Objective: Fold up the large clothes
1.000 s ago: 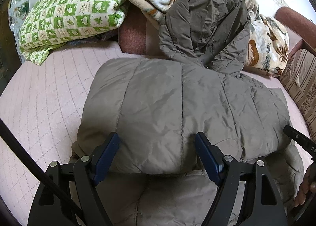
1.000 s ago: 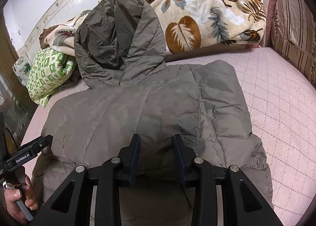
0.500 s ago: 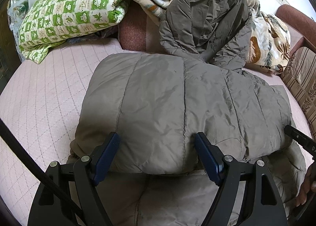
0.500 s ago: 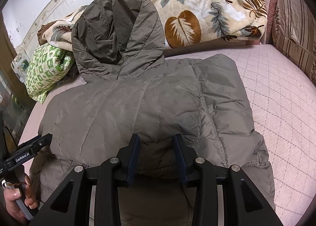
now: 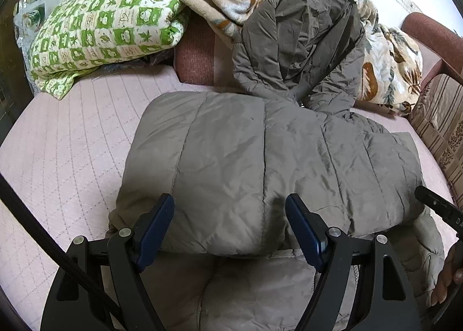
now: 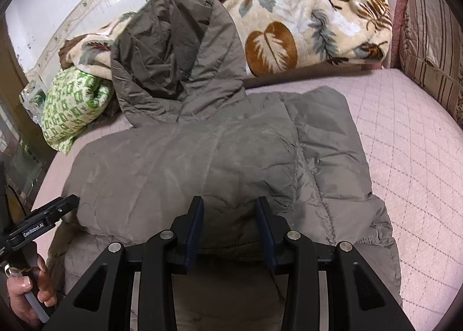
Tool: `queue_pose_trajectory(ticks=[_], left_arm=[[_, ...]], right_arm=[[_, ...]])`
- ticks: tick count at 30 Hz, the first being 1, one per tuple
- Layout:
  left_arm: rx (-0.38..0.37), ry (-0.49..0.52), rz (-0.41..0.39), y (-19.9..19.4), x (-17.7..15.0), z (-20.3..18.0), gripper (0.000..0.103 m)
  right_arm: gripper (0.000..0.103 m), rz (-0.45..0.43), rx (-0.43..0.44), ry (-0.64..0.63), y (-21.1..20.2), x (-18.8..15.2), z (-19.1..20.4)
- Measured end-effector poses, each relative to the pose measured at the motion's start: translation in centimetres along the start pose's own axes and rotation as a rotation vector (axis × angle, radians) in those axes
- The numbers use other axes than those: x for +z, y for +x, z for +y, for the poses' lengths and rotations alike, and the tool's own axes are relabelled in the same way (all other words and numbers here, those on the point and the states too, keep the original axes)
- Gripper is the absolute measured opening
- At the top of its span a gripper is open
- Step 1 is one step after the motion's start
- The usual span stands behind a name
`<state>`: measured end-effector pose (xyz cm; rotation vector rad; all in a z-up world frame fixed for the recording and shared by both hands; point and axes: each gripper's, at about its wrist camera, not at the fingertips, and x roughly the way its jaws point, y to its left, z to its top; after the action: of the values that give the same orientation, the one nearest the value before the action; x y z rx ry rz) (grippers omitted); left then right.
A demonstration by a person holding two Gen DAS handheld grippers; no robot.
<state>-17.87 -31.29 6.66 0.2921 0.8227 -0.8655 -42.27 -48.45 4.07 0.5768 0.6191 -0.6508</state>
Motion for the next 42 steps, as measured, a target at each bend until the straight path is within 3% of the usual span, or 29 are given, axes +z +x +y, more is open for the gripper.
queue_pose_trajectory(ticks=[4, 12, 22, 29, 42], left_arm=[[-0.001, 0.001, 0.002, 0.0, 0.1, 0.0, 0.078], [0.006, 0.013, 0.046, 1.2, -0.5, -0.1, 0.078], [0.001, -0.005, 0.005, 0.1, 0.0, 0.1, 0.078], [0.005, 0.009, 0.051, 1.3, -0.5, 0.1, 0.078], [-0.022, -0.019, 0.013, -0.8, 0.4, 0.4, 0.078]], right_arm=[[0.040, -0.024, -0.007, -0.036, -0.5, 0.0, 0.7], [0.041, 0.027, -0.017, -0.012, 0.7, -0.3, 0.1], [0.041, 0.000, -0.010, -0.011, 0.0, -0.1, 0.2], [0.041, 0.012, -0.016, -0.013, 0.4, -0.2, 0.2], [0.042, -0.017, 0.015, 0.022, -1.4, 0.0, -0.6]])
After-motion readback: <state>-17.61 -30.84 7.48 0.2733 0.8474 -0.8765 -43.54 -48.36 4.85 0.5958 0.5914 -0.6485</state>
